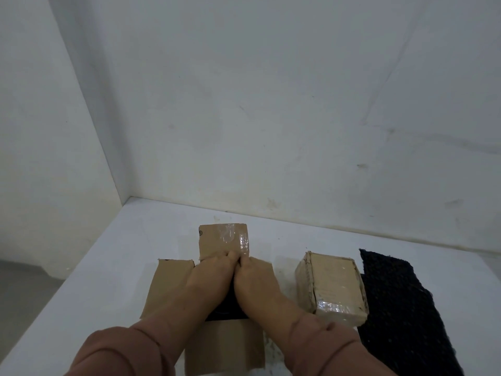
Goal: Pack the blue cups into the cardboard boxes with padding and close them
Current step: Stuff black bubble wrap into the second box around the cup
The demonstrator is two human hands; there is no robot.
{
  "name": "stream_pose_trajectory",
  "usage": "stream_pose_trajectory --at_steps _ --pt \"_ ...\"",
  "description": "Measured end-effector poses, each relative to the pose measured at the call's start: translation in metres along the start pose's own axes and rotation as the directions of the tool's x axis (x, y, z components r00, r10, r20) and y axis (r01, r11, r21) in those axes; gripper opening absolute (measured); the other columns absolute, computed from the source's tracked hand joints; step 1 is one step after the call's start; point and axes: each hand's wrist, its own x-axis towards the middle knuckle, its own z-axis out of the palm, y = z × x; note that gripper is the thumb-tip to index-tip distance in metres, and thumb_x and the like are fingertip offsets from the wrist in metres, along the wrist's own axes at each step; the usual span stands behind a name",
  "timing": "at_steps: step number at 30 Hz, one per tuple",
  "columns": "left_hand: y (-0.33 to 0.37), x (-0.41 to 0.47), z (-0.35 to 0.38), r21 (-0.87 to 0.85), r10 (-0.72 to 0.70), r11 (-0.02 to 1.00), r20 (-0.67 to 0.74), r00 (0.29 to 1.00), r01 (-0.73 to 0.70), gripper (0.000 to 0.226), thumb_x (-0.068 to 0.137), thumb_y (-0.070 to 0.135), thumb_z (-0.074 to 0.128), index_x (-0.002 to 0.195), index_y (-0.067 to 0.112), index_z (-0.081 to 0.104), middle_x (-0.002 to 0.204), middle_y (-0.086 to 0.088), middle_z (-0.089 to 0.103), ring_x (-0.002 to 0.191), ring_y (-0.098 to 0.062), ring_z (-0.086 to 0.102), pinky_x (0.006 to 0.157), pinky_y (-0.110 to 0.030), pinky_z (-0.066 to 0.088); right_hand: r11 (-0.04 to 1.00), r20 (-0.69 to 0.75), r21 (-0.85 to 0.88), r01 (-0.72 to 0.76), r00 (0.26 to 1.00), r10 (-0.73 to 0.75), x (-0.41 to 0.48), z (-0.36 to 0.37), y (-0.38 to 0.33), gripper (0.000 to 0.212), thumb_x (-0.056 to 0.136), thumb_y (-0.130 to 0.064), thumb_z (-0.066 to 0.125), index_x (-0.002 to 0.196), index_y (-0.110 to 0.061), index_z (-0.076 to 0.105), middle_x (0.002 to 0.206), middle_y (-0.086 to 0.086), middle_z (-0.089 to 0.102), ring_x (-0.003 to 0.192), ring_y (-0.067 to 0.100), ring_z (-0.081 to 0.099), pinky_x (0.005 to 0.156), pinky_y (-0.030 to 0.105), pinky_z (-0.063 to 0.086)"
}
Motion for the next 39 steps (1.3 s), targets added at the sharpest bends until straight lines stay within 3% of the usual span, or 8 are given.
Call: stream_pose_trajectory --at_steps 3,7,10,15,20,24,31,39 --pt "0.001 0.000 0.000 0.017 0.012 1.000 0.009 1.000 -0.012 0.037 0.092 0.019 0.046 0.129 0.023 0.044 0.124 -0.001 0.052 0.106 -0.020 0.061 0.090 -0.037 0.050 0.994 0.031 -0.096 0.048 0.998 -0.045 -0.002 0.005 -0.003 0.034 0.072 -0.008 0.064 0.104 0.002 0.064 0.102 0.023 0.061 0.083 0.031 0.059 0.072 0.042 0.053" --pt "0.000 -0.002 0.002 0.088 0.031 0.996 0.030 0.999 -0.034 0.034 0.093 0.015 0.046 0.127 0.019 0.051 0.132 -0.002 0.047 0.105 -0.018 0.062 0.091 -0.034 0.051 1.000 0.048 -0.008 -0.021 0.999 0.022 -0.007 0.006 -0.003 0.022 0.065 -0.011 0.071 0.086 -0.006 0.068 0.077 0.011 0.065 0.062 0.022 0.058 0.050 0.033 0.047" --pt "0.000 -0.008 0.005 0.210 0.036 0.977 0.052 0.998 -0.046 0.031 0.092 0.017 0.047 0.122 0.016 0.053 0.129 -0.006 0.050 0.113 -0.022 0.055 0.094 -0.034 0.047 0.999 0.038 0.032 0.007 0.999 -0.008 -0.014 -0.008 -0.001 0.021 0.078 -0.013 0.060 0.097 -0.005 0.063 0.093 0.014 0.063 0.077 0.029 0.060 0.061 0.037 0.044" --pt "-0.003 -0.012 -0.005 0.374 0.089 0.921 0.076 0.993 -0.111 0.046 0.040 0.051 0.081 0.071 0.022 0.064 0.069 0.003 0.069 0.065 -0.017 0.064 0.061 -0.025 0.049 0.991 0.072 0.018 0.136 0.988 -0.136 -0.018 -0.025 0.005 0.023 0.087 -0.011 0.050 0.108 -0.004 0.053 0.112 0.016 0.056 0.098 0.030 0.057 0.076 0.037 0.043" --pt "0.004 -0.004 -0.004 0.384 0.008 0.923 0.027 1.000 -0.018 0.035 0.087 0.029 0.054 0.117 0.014 0.047 0.114 -0.004 0.063 0.101 -0.023 0.062 0.077 -0.030 0.042 0.993 -0.050 0.115 0.021 0.999 -0.016 -0.020 -0.021 -0.005 0.018 0.093 -0.004 0.036 0.097 -0.009 0.052 0.098 0.002 0.049 0.078 0.011 0.051 0.058 0.010 0.036" --pt "0.008 -0.004 -0.010 0.367 -0.013 0.930 0.033 0.999 0.000 0.028 0.091 0.021 0.046 0.118 0.013 0.047 0.113 -0.005 0.063 0.101 -0.024 0.062 0.069 -0.030 0.038 0.995 0.108 -0.032 0.091 0.990 -0.087 -0.027 -0.022 -0.004 0.027 0.090 -0.007 0.045 0.108 0.002 0.062 0.120 0.019 0.049 0.101 0.034 0.050 0.078 0.040 0.040" --pt "-0.001 -0.012 -0.003 0.311 0.023 0.950 0.031 0.999 -0.031 0.039 0.092 0.025 0.050 0.130 0.020 0.045 0.129 -0.005 0.054 0.116 -0.028 0.054 0.088 -0.037 0.047 0.995 0.028 0.064 0.071 0.997 -0.073 -0.019 -0.027 0.008 0.031 0.089 -0.010 0.045 0.120 -0.007 0.050 0.120 0.013 0.053 0.104 0.030 0.053 0.084 0.040 0.042" --pt "0.000 -0.009 -0.006 0.272 -0.031 0.962 0.088 0.996 0.006 0.024 0.091 0.016 0.051 0.114 0.016 0.054 0.116 -0.006 0.061 0.104 -0.024 0.061 0.081 -0.035 0.051 0.992 0.061 0.103 0.068 0.995 -0.074 -0.021 -0.025 0.005 0.028 0.089 -0.006 0.047 0.116 -0.001 0.051 0.119 0.018 0.056 0.106 0.033 0.055 0.083 0.039 0.043"
